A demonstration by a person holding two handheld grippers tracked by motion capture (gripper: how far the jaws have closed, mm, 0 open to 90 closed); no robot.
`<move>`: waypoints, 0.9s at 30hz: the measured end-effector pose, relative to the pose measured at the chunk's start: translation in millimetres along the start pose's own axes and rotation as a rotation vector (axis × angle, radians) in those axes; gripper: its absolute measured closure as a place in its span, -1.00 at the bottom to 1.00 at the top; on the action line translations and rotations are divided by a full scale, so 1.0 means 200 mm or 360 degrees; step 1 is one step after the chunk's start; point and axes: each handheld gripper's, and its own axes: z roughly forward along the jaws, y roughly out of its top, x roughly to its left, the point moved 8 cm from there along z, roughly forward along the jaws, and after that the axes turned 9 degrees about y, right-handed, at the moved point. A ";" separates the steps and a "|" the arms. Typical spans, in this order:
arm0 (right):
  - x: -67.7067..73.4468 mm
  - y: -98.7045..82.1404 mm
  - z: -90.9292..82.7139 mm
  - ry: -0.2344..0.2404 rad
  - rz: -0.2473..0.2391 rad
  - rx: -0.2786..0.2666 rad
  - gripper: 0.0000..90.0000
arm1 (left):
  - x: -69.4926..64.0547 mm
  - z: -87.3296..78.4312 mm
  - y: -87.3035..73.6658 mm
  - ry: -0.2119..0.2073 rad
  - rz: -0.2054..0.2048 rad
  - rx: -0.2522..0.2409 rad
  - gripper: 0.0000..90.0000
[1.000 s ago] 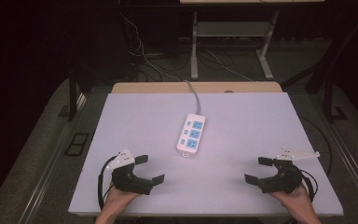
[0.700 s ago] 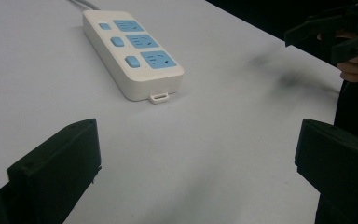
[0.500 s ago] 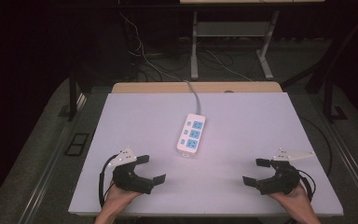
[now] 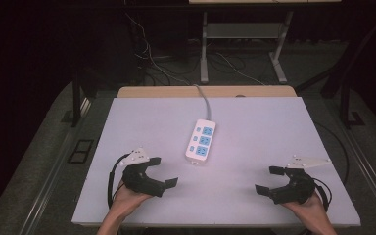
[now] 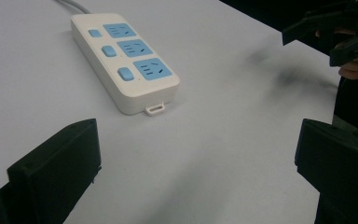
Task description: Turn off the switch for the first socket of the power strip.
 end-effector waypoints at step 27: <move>-0.01 0.00 0.00 -0.0006 -0.0004 0.0005 -0.94 | 0.08 0.07 0.19 0.0003 0.0085 0.0112 -1.00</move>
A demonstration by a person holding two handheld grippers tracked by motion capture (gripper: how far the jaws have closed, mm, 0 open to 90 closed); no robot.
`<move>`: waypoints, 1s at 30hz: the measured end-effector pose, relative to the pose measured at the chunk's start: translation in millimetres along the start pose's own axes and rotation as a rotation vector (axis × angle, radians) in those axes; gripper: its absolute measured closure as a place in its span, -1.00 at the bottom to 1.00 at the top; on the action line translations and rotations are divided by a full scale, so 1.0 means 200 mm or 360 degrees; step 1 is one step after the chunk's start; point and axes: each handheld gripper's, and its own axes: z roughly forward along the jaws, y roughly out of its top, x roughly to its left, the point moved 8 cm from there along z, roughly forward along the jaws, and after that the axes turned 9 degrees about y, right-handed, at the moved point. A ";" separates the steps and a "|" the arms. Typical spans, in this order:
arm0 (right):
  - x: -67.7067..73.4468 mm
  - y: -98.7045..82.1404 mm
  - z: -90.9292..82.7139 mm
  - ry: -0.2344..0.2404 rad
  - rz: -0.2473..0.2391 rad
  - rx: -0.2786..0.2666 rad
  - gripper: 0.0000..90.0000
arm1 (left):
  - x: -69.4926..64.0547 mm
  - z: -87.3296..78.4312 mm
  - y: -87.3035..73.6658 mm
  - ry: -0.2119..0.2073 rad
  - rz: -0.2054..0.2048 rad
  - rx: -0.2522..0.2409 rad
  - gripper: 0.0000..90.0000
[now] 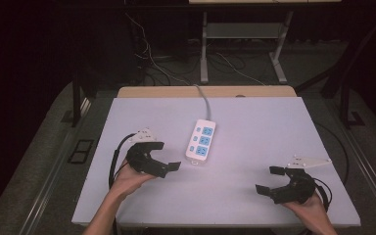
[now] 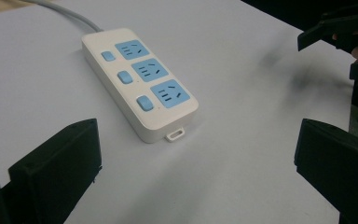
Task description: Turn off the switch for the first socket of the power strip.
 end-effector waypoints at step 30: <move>0.00 0.00 0.00 -0.0007 -0.0002 0.0006 -0.94 | 0.12 0.11 0.17 0.0010 0.0074 0.0098 -1.00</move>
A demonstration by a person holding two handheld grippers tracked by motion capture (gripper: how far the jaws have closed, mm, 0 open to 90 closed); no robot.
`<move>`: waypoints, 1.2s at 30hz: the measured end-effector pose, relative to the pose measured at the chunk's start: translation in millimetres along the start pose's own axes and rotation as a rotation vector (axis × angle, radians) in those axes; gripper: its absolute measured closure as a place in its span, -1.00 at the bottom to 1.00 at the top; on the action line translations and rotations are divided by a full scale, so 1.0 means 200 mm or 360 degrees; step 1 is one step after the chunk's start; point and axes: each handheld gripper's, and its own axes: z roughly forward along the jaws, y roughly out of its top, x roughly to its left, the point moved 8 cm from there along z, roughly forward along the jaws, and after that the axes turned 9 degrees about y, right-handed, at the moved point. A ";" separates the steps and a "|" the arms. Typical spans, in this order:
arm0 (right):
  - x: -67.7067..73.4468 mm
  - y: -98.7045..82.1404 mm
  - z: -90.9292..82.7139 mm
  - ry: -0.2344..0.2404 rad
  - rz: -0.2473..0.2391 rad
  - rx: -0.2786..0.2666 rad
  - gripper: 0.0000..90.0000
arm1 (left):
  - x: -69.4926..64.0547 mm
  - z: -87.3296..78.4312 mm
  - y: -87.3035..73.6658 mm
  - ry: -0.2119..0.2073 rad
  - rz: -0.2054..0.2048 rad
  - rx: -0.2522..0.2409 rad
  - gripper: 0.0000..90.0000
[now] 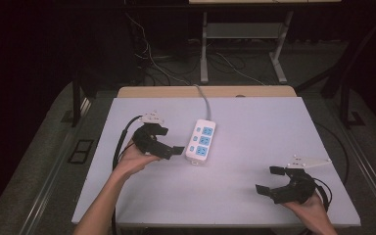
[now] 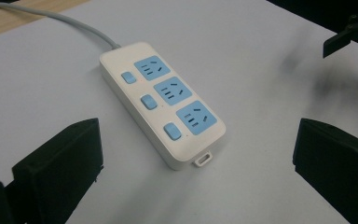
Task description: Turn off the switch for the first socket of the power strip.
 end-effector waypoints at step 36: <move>0.00 -0.01 0.01 -0.0002 -0.0010 0.0024 -0.94 | 0.19 0.17 0.20 0.0062 0.0053 0.0115 -0.76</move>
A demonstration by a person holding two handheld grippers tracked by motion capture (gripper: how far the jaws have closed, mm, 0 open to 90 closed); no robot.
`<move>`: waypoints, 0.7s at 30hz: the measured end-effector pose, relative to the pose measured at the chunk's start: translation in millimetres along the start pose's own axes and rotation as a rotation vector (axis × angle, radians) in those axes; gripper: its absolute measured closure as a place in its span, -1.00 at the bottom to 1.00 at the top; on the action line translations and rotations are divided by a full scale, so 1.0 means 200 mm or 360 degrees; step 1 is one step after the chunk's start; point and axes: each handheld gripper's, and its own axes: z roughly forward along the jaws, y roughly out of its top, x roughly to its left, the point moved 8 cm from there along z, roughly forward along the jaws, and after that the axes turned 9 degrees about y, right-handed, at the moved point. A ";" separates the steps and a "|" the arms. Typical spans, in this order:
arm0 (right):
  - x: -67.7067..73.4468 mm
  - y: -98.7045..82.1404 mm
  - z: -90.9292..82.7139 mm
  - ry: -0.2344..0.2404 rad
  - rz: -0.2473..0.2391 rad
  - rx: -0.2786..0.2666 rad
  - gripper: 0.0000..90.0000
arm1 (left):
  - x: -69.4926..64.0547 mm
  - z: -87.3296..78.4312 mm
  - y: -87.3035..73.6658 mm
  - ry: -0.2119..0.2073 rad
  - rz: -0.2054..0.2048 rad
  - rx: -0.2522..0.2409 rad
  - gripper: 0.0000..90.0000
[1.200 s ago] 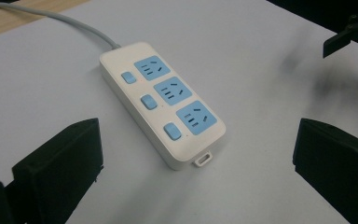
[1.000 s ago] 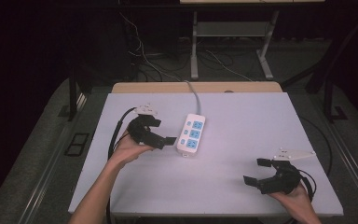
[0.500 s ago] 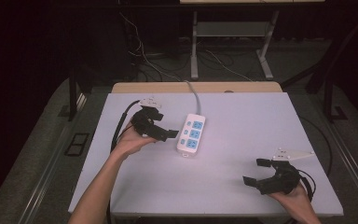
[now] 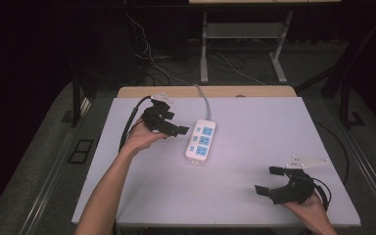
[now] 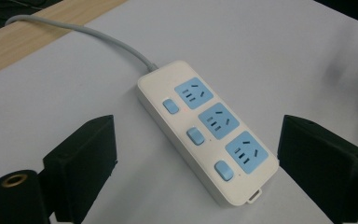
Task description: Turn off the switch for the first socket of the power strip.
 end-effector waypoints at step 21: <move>-0.02 0.00 -0.01 -0.0006 -0.0002 -0.0011 -0.94 | -0.01 0.12 0.17 -0.0040 0.0109 0.0062 -0.09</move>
